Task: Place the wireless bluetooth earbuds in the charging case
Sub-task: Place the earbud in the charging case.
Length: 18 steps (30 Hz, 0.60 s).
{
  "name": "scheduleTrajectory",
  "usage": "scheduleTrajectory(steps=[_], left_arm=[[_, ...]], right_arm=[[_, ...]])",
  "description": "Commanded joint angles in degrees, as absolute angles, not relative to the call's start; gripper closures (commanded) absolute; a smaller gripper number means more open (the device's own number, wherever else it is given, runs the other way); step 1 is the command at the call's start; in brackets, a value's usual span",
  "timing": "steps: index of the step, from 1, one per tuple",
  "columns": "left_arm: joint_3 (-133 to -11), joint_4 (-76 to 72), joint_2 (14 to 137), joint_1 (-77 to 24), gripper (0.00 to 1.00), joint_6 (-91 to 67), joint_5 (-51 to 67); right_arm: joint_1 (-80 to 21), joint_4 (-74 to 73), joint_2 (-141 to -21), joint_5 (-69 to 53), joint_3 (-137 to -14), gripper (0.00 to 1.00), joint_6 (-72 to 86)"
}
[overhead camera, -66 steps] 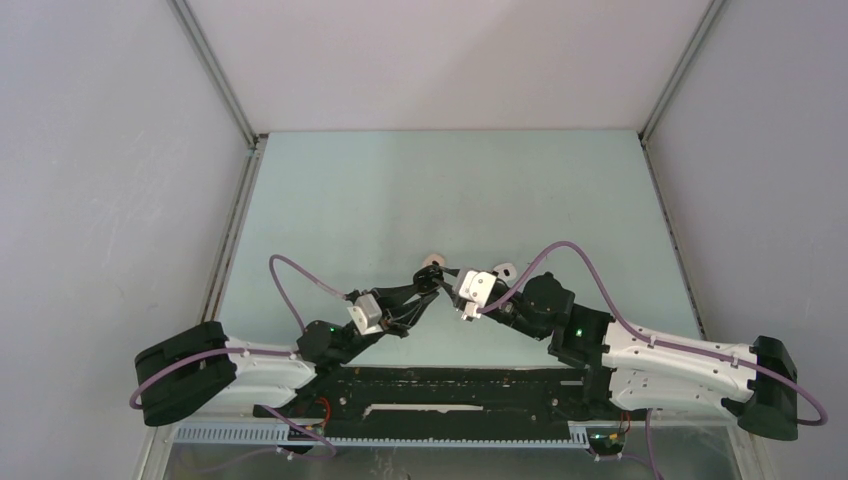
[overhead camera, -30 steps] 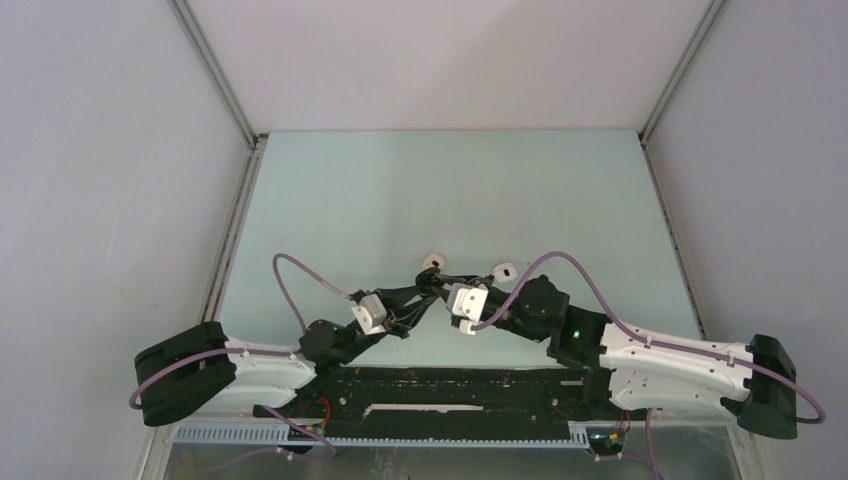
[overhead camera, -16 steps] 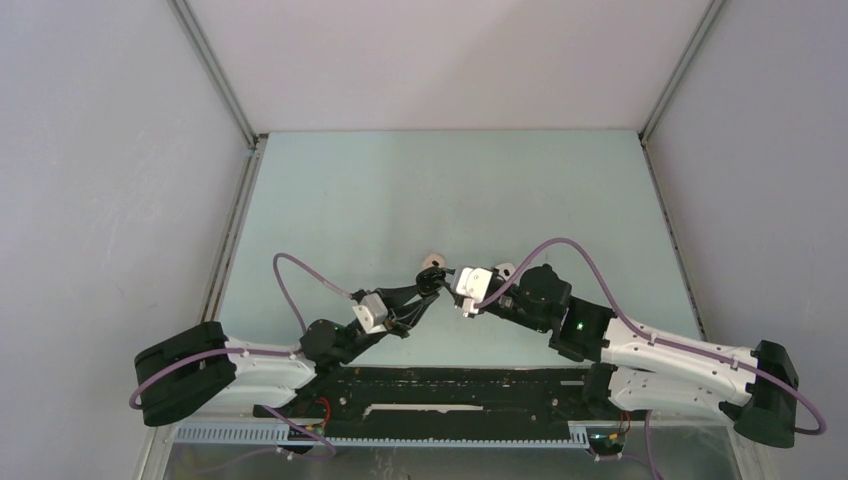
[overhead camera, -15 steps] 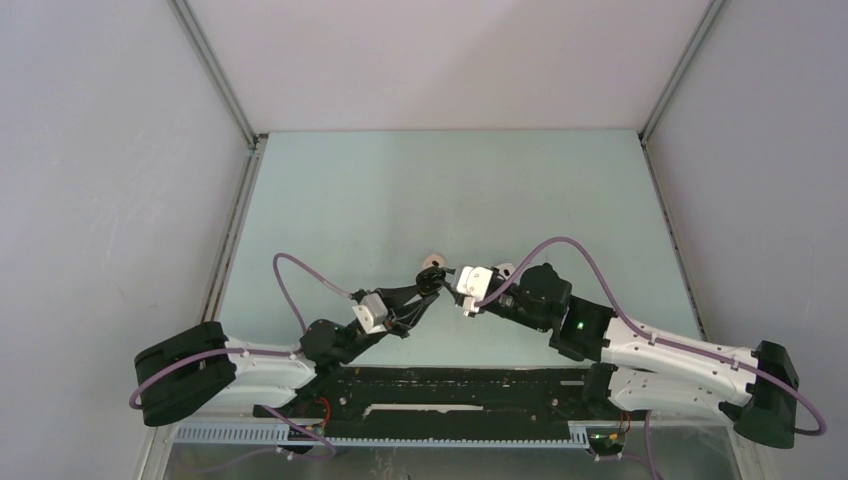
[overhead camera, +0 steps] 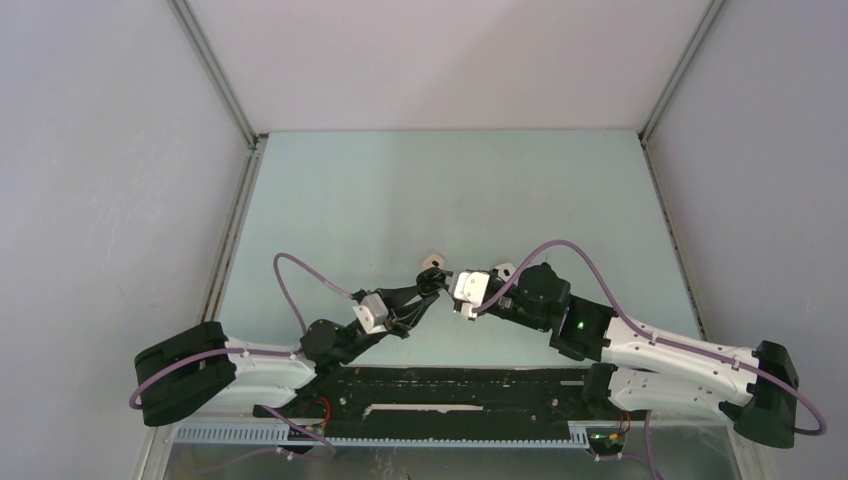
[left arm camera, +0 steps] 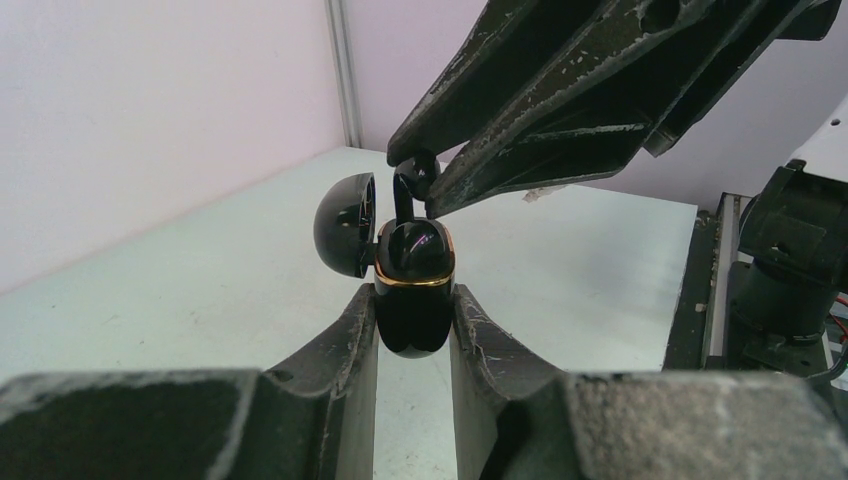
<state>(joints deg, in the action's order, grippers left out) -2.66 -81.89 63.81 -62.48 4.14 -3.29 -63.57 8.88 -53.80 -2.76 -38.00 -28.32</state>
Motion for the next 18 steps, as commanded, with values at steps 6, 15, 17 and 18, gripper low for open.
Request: scheduleTrajectory(steps=[6,15,17,18], left_arm=[[-3.07,-86.85,62.48,-62.80,1.00,5.91,-3.36],[-3.33,-86.66,63.16,-62.80,1.00,5.81,-3.05],[-3.38,-86.75,63.27,-62.76,1.00,5.78,-2.95],[-3.42,-86.75,63.35,-62.78,1.00,5.78,-2.91]], right_arm=[[-65.38,7.44,-54.37,-2.74,-39.00,0.82,-32.00],[-65.23,4.74,-53.82,-2.88,-41.65,0.45,-32.19],[-64.67,1.93,-53.63,-3.74,-43.18,0.40,-31.81],[-64.22,-0.43,-53.61,-4.76,-44.30,0.37,-31.28]])
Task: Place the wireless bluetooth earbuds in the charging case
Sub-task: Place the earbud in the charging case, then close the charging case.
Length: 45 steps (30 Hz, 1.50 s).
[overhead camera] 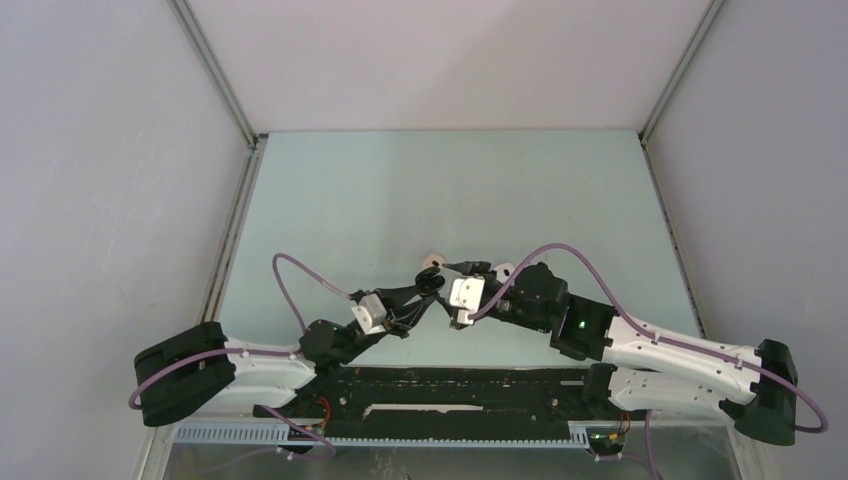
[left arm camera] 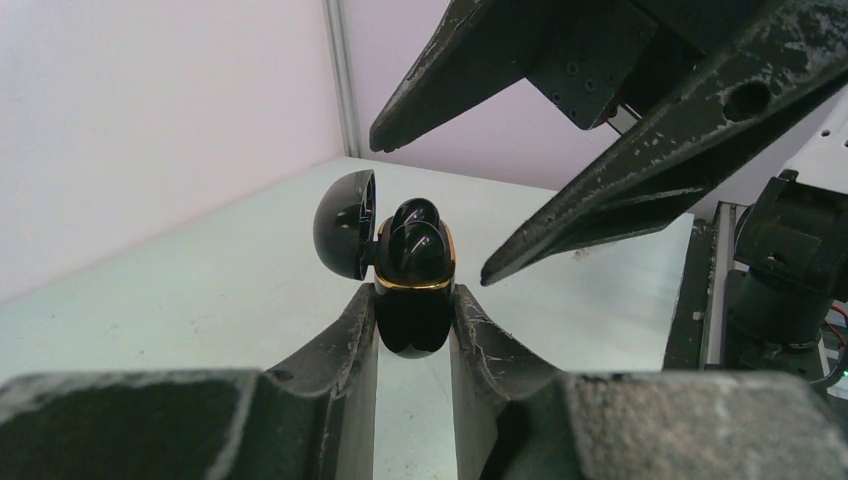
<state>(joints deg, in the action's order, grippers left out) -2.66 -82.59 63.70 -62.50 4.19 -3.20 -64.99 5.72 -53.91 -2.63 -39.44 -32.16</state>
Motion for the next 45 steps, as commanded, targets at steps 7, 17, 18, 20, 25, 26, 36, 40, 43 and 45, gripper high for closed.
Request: scheduleTrajectory(steps=[7,17,18,20,25,26,36,40,43,45], left_arm=[[-3.49,-86.73,63.64,-62.76,1.00,5.72,-2.60],[-4.36,-87.46,65.65,-62.76,1.00,4.32,3.46],[-4.58,-87.53,65.91,-62.76,0.99,4.10,4.69],[-5.10,-87.59,66.60,-62.76,0.99,3.60,7.39],[-6.50,-88.97,69.50,-62.84,0.99,1.75,13.71],[-6.62,-89.43,70.28,-62.84,0.99,1.28,14.66],[-9.38,-88.12,73.94,-62.80,1.00,-3.02,16.27],[-10.02,-86.18,74.32,-62.56,1.00,-4.44,14.19],[-10.73,-85.38,74.96,-62.11,1.00,-5.57,14.19],[-11.25,-85.04,75.73,-61.89,1.00,-6.11,14.59]], right_arm=[[-59.05,-17.24,-53.06,-13.09,-52.20,0.23,-27.72],[-52.97,-37.93,-54.73,-27.15,-58.98,0.00,-34.28],[-52.87,-39.14,-55.20,-27.06,-59.49,0.00,-34.83],[-52.79,-41.19,-56.21,-27.45,-60.52,0.00,-36.55],[-53.00,-40.87,-58.40,-26.16,-60.69,0.00,-35.83],[-53.14,-40.91,-58.70,-26.19,-60.72,0.00,-35.52],[-58.36,-40.93,-58.80,-25.26,-60.51,0.01,-38.90],[-60.43,-44.60,-56.82,-22.95,-60.53,0.08,-43.90],[-60.37,-44.45,-55.11,-17.54,-60.56,0.09,-41.81],[-60.31,-44.68,-53.48,-13.36,-60.55,0.09,-41.72]])
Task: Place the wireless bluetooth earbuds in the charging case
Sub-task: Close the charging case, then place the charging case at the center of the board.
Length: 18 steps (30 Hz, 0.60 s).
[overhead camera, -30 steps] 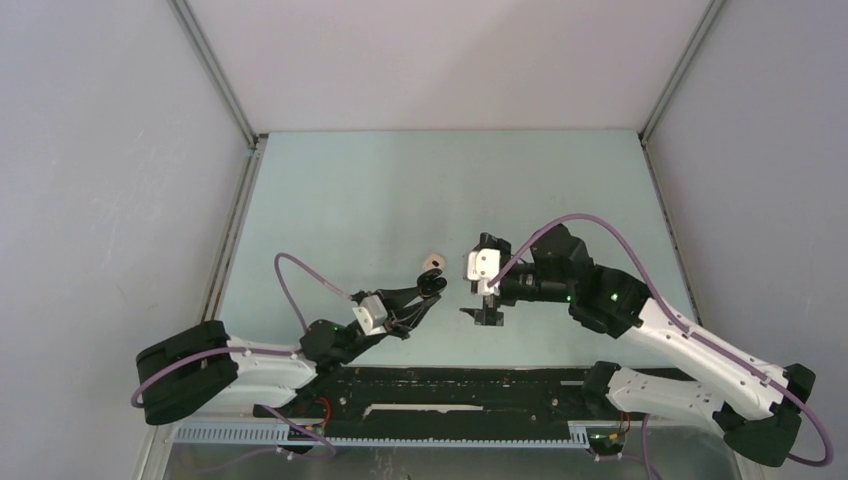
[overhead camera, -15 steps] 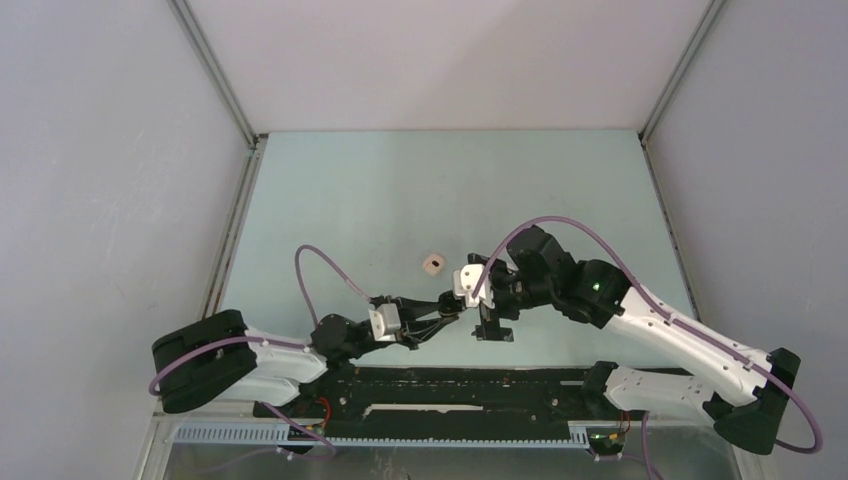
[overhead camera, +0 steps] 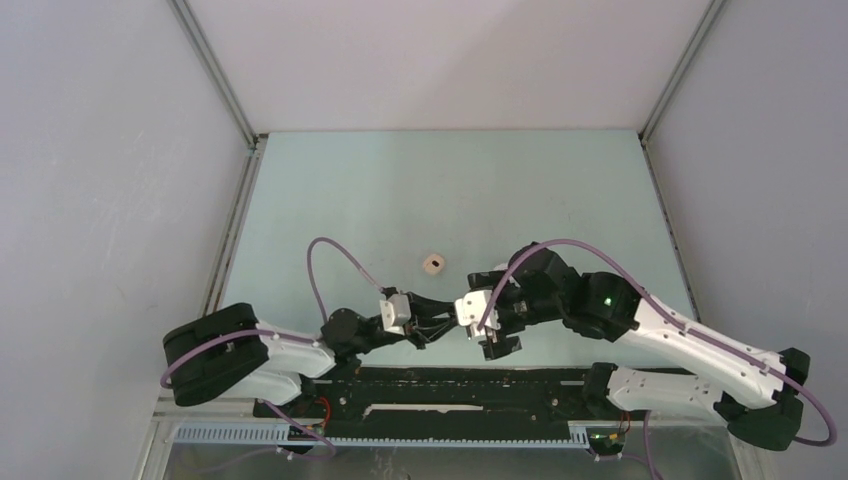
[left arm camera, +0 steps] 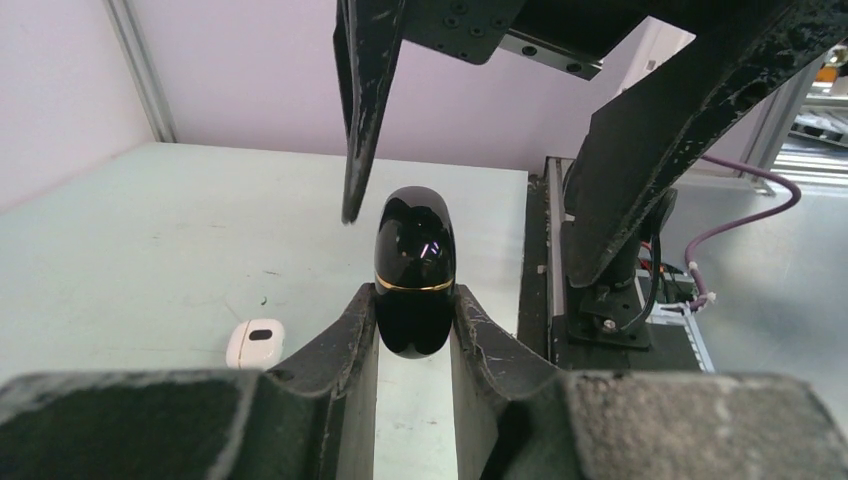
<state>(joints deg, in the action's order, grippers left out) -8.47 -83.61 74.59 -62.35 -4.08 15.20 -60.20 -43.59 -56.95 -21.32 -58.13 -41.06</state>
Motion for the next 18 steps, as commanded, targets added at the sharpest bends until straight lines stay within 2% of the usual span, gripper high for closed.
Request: scheduleTrajectory(steps=[1,5,7,14,18], left_arm=[[-11.40,-85.00,76.11,-61.80,1.00,-6.36,14.69],[-12.43,-85.16,78.67,-61.31,1.00,-7.49,15.09],[-12.97,-85.55,80.50,-61.11,1.00,-8.18,15.24],[-14.73,-89.34,86.60,-59.50,1.00,-16.53,15.43],[-18.23,-81.91,87.06,-57.92,1.00,-24.12,14.13]], right_arm=[[-59.90,-44.53,-52.74,-11.96,-60.56,0.09,-41.48],[-52.93,-43.31,-49.63,-9.24,-60.56,0.06,-38.21],[-44.34,-43.60,-49.01,-9.67,-60.56,0.03,-35.52],[-5.86,-53.04,-54.73,-34.72,-62.78,0.00,-29.76],[6.20,-55.67,-63.01,-43.84,-62.21,0.00,-27.96]])
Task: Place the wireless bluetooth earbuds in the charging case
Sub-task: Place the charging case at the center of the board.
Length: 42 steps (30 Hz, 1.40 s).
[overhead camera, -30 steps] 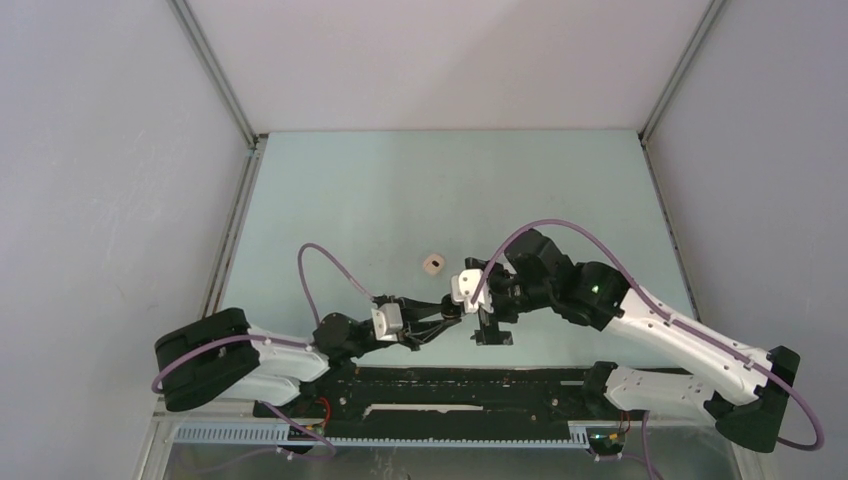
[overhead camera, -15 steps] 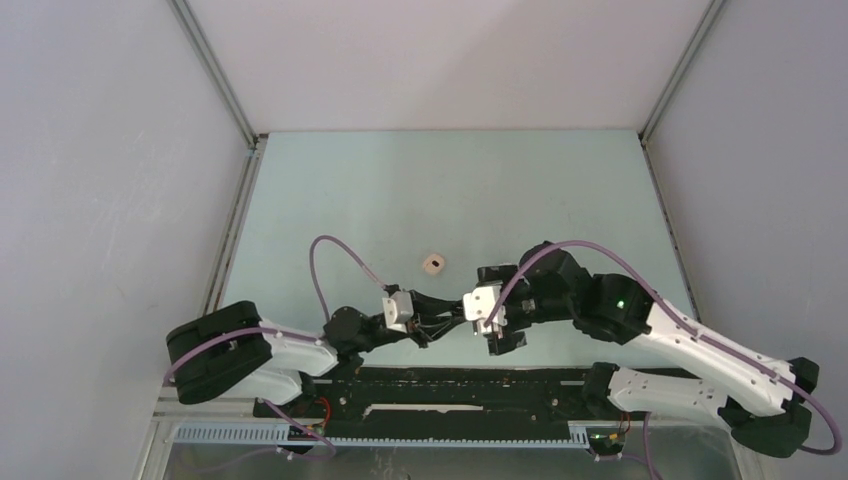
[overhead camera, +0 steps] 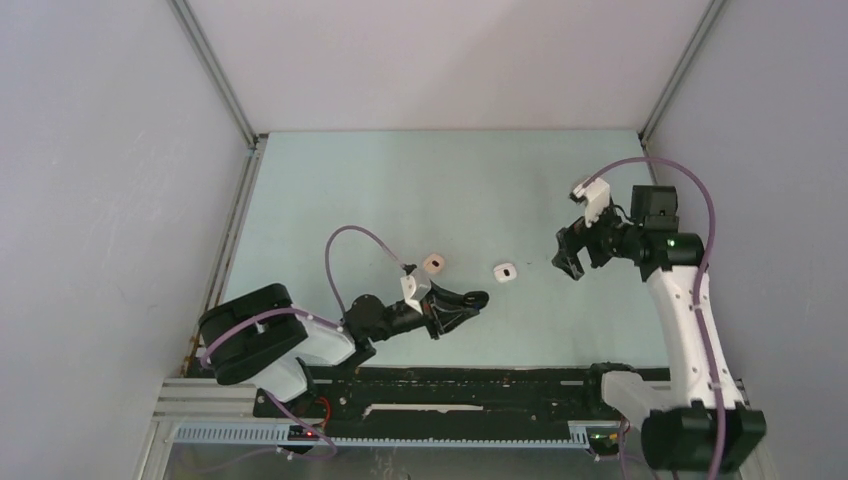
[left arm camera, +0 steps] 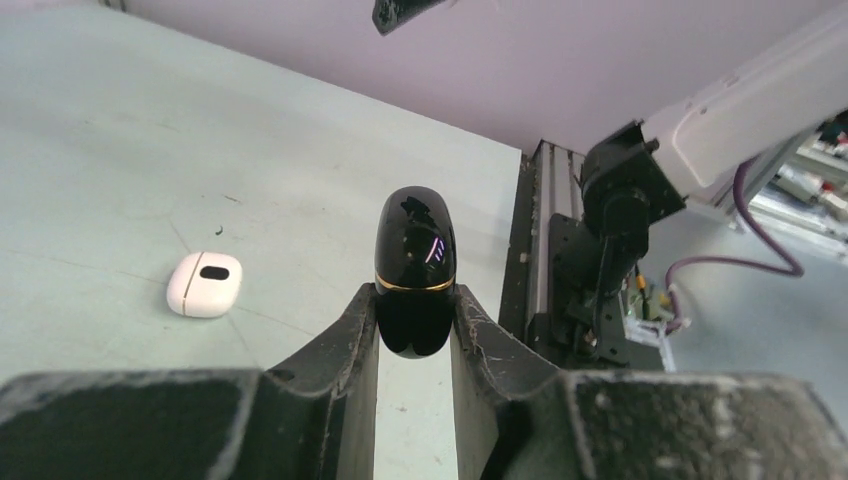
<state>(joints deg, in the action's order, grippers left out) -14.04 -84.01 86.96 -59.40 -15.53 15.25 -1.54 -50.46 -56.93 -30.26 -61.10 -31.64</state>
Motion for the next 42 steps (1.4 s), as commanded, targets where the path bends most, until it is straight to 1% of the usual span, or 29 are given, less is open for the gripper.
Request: scheduleTrajectory(steps=[1,3,5,8,10,13,17,22,25,29,31,33,36,38,42], left_arm=[[-19.47,-78.13,86.91,-57.66,1.00,-25.37,13.88],[-22.32,-69.68,86.26,-57.36,1.00,-27.11,12.87],[-26.11,-57.56,84.99,-56.89,1.00,-29.42,10.77],[-36.60,-32.92,83.29,-55.61,0.97,-31.37,7.03],[-41.70,-21.64,84.50,-54.60,0.94,-31.97,6.23],[-47.32,-11.99,88.87,-52.59,0.91,-35.26,7.61],[-52.80,-7.12,97.69,-50.64,0.87,-39.12,12.54],[-56.45,-7.64,105.32,-50.49,0.87,-43.13,17.57],[-57.67,-4.68,106.36,-50.36,0.80,-43.41,16.22],[-58.84,2.82,105.80,-49.85,0.65,-41.69,12.69],[-59.17,6.77,104.48,-49.79,0.59,-39.32,8.47],[-59.70,10.82,103.07,-49.64,0.51,-36.95,4.97],[-59.37,14.16,100.63,-49.06,0.47,-33.92,1.37],[-58.70,15.08,98.29,-48.54,0.46,-32.22,0.23],[-58.19,17.48,91.58,-47.68,0.44,-27.65,-6.67]], right_arm=[[7.07,-54.12,-64.67,-44.45,-61.50,0.00,-26.25],[7.69,-48.78,-67.23,-42.31,-59.13,0.00,-20.15],[8.70,-41.11,-67.81,-40.60,-56.05,0.00,-13.76],[11.21,-27.17,-64.36,-37.91,-49.48,0.00,-3.81],[11.19,-19.83,-60.63,-37.23,-45.94,0.00,-0.36],[9.27,-19.80,-55.46,-34.83,-45.80,0.00,-2.04],[8.08,-18.00,-52.33,-33.44,-42.98,0.00,-4.12],[8.14,-18.20,-52.77,-33.10,-43.77,0.00,-4.30],[7.74,-18.45,-53.22,-34.07,-43.78,0.00,-4.91],[7.65,-18.79,-53.53,-33.87,-43.85,0.00,-5.50],[7.73,-18.90,-53.48,-33.27,-43.86,0.00,-5.75],[7.73,-19.11,-53.44,-32.73,-43.86,0.00,-5.95],[7.90,-19.33,-53.33,-32.59,-43.86,0.00,-6.28],[8.08,-19.47,-53.11,-32.76,-43.86,0.00,-6.41],[8.09,-19.46,-52.37,-34.35,-43.86,0.00,-5.79]])
